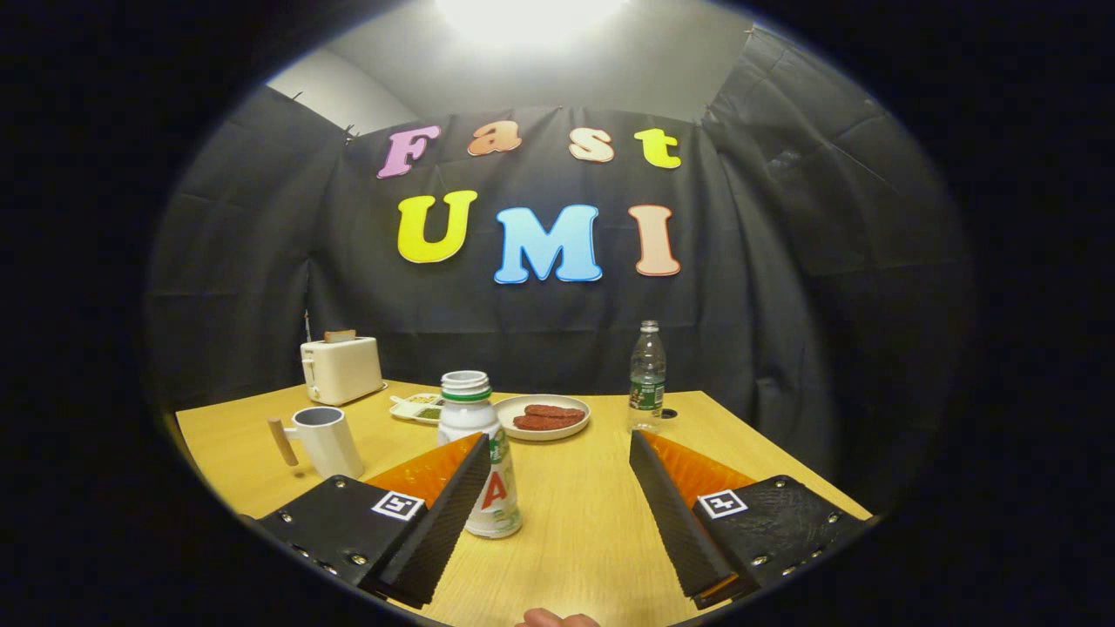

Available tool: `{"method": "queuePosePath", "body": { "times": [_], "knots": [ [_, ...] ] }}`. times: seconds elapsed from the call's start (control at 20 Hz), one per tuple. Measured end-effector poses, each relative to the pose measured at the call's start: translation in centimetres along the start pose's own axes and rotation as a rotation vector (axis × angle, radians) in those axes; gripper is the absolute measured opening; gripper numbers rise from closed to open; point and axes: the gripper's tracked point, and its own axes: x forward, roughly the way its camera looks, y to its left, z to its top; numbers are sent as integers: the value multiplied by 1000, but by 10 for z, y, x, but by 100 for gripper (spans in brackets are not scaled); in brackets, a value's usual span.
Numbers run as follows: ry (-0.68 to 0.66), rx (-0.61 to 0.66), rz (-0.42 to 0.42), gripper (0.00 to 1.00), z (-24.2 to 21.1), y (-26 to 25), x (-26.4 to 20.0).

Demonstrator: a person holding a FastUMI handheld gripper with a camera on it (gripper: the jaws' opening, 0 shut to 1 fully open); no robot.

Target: Take the bottle from table, then pour the juice into the cup, finally place the bottle on the coaster

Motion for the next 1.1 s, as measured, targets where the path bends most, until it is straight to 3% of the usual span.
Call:
{"method": "queuePosePath", "body": {
  "times": [0.3,1.1],
  "knots": [
    [15,2,38,99,-20,40,21],
    [78,34,-69,99,-54,51,91]
  ]
}}
